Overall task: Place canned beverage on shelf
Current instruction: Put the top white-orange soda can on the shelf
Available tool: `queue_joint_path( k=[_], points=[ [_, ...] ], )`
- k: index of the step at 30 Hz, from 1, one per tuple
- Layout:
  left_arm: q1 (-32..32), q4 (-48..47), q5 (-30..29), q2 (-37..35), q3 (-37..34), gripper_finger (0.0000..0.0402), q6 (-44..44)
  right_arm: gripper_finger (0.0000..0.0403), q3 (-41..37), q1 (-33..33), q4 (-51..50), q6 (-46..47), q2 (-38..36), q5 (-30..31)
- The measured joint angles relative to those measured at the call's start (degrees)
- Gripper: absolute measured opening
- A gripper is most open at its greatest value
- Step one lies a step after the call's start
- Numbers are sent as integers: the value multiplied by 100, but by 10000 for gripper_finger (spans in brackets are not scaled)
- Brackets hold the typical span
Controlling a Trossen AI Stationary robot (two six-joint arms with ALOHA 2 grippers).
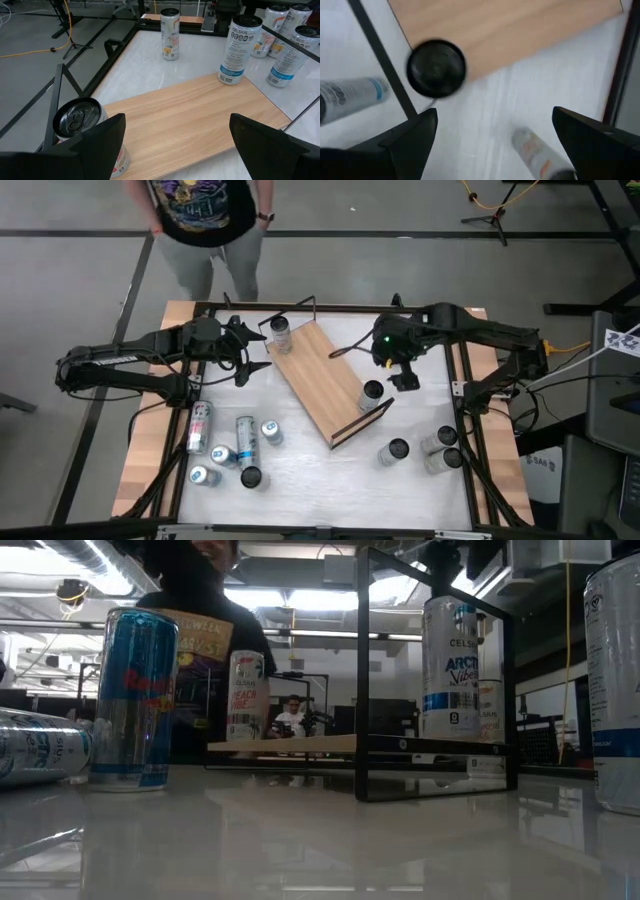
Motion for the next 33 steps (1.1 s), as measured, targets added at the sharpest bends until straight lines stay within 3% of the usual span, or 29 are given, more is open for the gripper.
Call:
queue_joint_path(
  k=[9, 18, 25, 33],
  points=[
    [1, -1, 0, -1, -2, 350, 0, 388, -158, -1357, -277, -97, -459, -531],
    [0, -1, 0, -1, -2, 350, 1, 388, -1126, -2681, 286, -186, -981, -614],
    [0, -1, -1, -1, -2, 350, 0, 388, -1937, -3065, 838, -193, -988, -618],
    [1, -3, 0, -1, -2, 350, 1, 388, -2846, -3058, 1194, -220, -989, -579]
  ],
)
